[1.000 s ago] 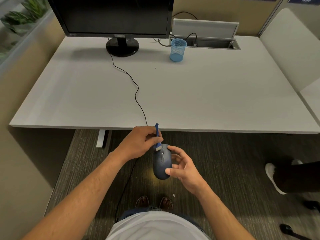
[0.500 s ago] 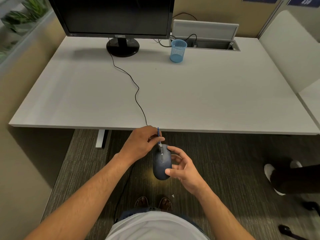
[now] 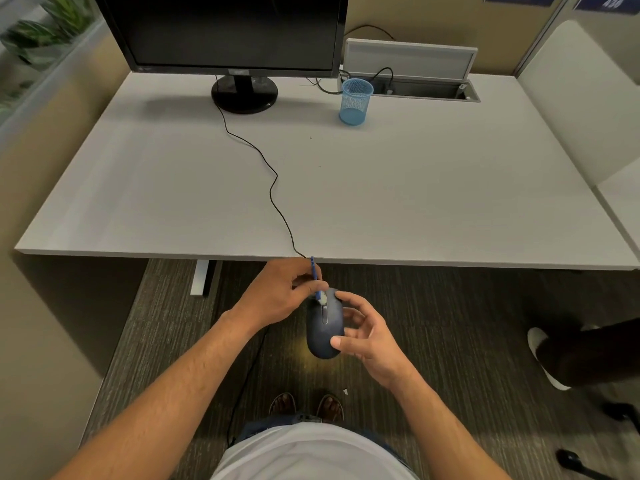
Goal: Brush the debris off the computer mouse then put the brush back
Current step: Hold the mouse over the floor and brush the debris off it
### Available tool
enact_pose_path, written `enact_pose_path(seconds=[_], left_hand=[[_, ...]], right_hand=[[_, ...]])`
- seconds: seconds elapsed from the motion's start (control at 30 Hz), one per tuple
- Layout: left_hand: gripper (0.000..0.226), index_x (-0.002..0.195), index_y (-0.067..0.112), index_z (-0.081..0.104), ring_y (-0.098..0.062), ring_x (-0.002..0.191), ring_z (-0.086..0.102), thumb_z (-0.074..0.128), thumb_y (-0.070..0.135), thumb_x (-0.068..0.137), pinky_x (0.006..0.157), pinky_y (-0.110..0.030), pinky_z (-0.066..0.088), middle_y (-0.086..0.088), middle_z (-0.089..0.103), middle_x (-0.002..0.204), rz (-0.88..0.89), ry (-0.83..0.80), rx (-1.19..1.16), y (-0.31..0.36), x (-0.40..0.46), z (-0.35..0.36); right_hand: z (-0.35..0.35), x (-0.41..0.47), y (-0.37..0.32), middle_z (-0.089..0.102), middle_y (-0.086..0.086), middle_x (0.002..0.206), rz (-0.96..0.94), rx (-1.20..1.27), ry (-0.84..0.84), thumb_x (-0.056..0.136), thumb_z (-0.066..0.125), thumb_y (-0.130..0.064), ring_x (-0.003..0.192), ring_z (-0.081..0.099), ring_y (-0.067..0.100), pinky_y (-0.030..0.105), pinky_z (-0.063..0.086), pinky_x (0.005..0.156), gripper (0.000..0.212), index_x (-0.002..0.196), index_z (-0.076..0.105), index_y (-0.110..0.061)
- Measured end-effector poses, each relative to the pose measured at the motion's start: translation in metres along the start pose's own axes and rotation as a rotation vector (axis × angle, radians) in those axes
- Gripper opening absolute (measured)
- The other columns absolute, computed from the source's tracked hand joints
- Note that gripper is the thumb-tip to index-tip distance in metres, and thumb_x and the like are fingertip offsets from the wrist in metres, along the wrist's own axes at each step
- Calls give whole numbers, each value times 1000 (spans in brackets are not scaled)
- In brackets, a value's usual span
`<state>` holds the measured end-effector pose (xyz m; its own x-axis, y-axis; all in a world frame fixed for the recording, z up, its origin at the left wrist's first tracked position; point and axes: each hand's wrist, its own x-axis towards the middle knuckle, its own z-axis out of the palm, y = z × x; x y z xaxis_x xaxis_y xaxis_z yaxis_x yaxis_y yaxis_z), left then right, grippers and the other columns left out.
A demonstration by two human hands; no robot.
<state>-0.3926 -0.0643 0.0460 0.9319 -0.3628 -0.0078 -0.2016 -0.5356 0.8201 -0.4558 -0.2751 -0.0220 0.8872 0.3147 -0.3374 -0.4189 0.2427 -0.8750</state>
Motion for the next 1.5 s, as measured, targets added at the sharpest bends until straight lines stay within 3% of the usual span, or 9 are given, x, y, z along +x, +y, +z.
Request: enact_pose_path(seconds=[0.23, 0.4, 0.5, 0.63, 0.83, 0.9, 1.0, 1.23, 1.5], left_hand=[[11, 88, 26, 64, -4, 75, 56, 64, 33, 95, 69, -25, 41, 11, 61, 81, 4, -58, 259, -3, 5, -13], [10, 91, 23, 71, -10, 83, 66, 67, 31, 93, 75, -27, 54, 8, 70, 86, -6, 12, 36, 5, 3, -5], [1, 90, 29, 71, -6, 86, 68, 70, 30, 91, 78, -19, 53, 13, 72, 88, -14, -22, -121, 11, 3, -1], [6, 92, 25, 71, -7, 83, 66, 68, 31, 93, 79, -31, 56, 10, 71, 86, -22, -76, -10, 9, 4, -2], [16, 98, 16, 70, -13, 85, 63, 65, 31, 95, 82, -41, 54, 2, 68, 91, -9, -3, 185, 6, 8, -5], [18, 98, 14, 70, -14, 85, 63, 64, 30, 96, 82, -41, 54, 1, 68, 91, -4, 38, 214, 6, 7, -5], [14, 97, 14, 72, -12, 87, 67, 67, 28, 94, 83, -41, 56, 2, 71, 92, -11, 77, 73, 7, 5, -4], [1, 91, 29, 70, -5, 88, 68, 70, 29, 91, 82, -27, 56, 13, 72, 87, 14, -40, -86, 15, 1, -3], [14, 95, 17, 70, -12, 85, 64, 67, 31, 93, 79, -36, 54, 3, 69, 91, 92, -84, 135, 5, -4, -2]], right_hand=[[-1, -1, 3, 55, 15, 139, 15, -10, 1, 69, 88, -6, 112, 69, 38, 42, 59, 84, 77, 136, 58, -31], [-1, 2, 0, 55, 15, 139, 7, 4, -2, 70, 87, -6, 111, 68, 40, 43, 59, 85, 77, 137, 58, -30], [-1, 2, 1, 55, 17, 139, 5, 14, -9, 71, 86, -4, 110, 68, 41, 44, 59, 86, 76, 137, 57, -28], [0, 2, 0, 55, 16, 139, 5, 17, -9, 70, 87, -5, 110, 69, 40, 43, 59, 85, 78, 138, 57, -29], [1, -1, 2, 55, 16, 139, 22, 6, -8, 67, 89, -10, 111, 68, 39, 42, 58, 84, 79, 137, 58, -32], [1, -1, 2, 54, 16, 139, 19, 10, -7, 67, 90, -11, 112, 68, 39, 42, 58, 84, 80, 137, 58, -32], [0, -2, 0, 55, 15, 138, 11, 14, -7, 68, 89, -10, 111, 68, 39, 42, 59, 83, 79, 137, 58, -32], [2, -2, -2, 56, 14, 138, 8, 12, -9, 69, 89, -11, 112, 68, 40, 43, 59, 86, 78, 137, 58, -32], [4, -3, 0, 57, 17, 137, 10, 17, -1, 66, 90, -11, 110, 69, 40, 42, 59, 83, 79, 136, 59, -32]])
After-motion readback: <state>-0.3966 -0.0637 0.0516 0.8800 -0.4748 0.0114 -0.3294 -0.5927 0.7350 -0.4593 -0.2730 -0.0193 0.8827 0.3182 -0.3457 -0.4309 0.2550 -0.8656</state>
